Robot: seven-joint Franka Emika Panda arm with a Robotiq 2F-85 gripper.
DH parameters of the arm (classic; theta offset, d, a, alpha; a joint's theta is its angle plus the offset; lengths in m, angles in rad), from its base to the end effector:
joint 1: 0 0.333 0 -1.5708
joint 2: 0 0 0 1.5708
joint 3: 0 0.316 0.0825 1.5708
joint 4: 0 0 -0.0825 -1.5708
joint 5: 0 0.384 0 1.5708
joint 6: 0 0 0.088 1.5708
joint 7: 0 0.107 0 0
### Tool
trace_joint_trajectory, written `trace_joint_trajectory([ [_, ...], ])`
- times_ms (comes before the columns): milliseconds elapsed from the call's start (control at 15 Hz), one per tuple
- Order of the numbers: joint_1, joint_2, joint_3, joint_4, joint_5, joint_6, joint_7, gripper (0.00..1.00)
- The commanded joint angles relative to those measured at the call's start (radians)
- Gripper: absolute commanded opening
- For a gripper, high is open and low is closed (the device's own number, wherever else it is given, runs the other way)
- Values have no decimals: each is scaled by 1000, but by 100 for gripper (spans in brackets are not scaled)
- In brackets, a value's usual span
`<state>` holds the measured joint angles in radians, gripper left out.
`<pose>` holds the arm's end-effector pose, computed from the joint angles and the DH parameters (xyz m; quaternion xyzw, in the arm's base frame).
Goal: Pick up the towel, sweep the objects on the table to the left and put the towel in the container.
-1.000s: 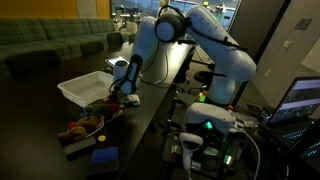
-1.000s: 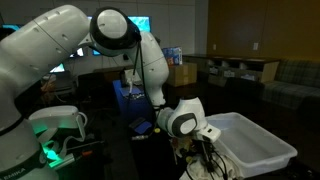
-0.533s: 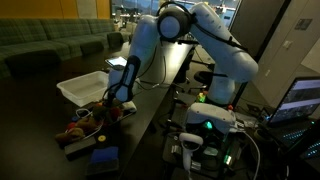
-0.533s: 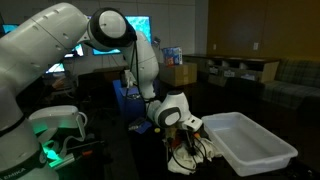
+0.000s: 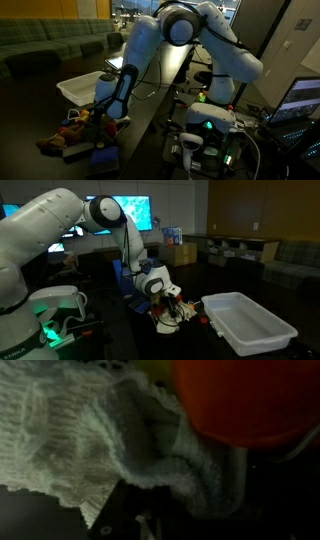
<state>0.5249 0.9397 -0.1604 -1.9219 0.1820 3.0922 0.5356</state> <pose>0.5681 0.2005 0.0303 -0.9821 0.1340 -0.1317 0.0140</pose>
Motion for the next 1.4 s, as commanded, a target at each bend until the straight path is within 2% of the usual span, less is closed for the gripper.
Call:
trace_joint_trajectory([
  [0,121,20,-42,68,42,-48,56,4],
  [400,228,15,-79,121,21,-97,141,4],
  [533,265,13,-117,115,13,-94,164,4],
  [733,324,-5,-207,68,3,-79,193,4],
  [933,353,-33,-287,-10,-3,-62,192,4],
  [1333,349,-74,-413,-187,2,-41,176,4],
])
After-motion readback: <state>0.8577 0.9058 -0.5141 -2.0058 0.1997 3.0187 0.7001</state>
